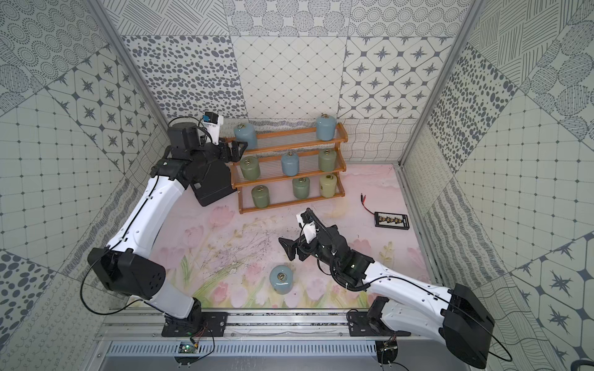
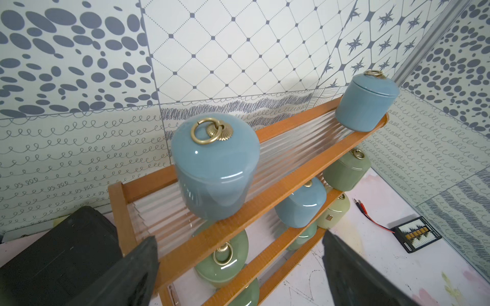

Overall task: Remove the tea canisters from the shelf
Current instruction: Place the tea canister at the center of the board, then pick up the tea canister from the shelf.

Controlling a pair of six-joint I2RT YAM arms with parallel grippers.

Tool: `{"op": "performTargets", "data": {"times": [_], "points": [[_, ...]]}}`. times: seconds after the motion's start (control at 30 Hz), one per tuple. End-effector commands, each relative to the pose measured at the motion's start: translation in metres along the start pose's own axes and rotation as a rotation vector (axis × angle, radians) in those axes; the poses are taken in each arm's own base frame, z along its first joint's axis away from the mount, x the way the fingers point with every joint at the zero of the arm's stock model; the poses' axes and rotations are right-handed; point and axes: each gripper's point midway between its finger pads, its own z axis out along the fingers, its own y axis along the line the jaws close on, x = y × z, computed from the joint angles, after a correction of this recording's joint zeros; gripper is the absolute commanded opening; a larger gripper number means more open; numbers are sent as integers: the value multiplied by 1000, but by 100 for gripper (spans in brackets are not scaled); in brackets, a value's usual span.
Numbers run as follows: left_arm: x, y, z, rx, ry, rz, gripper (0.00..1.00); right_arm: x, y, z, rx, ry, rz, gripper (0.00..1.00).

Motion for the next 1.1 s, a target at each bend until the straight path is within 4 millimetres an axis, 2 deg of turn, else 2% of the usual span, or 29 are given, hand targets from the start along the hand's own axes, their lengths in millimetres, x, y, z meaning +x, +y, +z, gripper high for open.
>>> {"op": "performTargets", "data": {"times": [0.0,0.2,0.5,0.77,1.07], "points": [[-10,-7,15,104,-4,18,100,-1,-2,4,8,-10,18,100],[-17,5,36,79,-49,33,100,-5,-4,6,13,-12,24,100],[-22,15,58,70,-101,39,100,-6,-10,5,38,-13,32,100],[-18,16,73,94,-95,36,100,-4,-10,6,29,-8,37,100],[-23,21,86,93,-116,27,100,-3,-12,5,34,-9,41,100]]}}
